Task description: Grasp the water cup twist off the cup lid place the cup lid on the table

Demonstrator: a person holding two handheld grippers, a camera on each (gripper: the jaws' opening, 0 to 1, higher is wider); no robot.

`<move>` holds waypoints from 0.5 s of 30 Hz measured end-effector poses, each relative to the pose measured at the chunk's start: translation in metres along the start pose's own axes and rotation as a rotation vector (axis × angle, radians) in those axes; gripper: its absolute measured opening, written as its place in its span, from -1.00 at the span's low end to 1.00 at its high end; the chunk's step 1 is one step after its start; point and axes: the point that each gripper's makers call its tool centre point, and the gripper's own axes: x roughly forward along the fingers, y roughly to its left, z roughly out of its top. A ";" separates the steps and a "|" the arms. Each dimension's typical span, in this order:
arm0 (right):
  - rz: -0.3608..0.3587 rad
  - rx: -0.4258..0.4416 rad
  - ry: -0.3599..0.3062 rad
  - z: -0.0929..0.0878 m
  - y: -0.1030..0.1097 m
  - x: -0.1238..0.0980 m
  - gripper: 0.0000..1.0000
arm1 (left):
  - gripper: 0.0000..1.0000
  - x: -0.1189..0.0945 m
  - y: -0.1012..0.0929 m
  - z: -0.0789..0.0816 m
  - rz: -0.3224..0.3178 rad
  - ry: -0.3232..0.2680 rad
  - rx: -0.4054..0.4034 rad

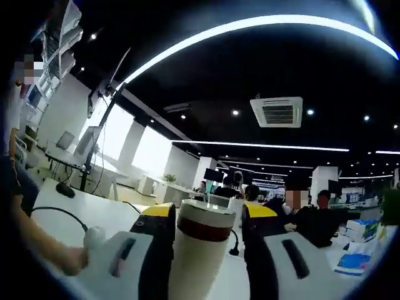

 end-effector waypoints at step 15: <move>-0.069 0.091 0.060 -0.013 0.001 0.010 -0.11 | 0.10 0.000 0.006 0.000 0.001 0.000 0.000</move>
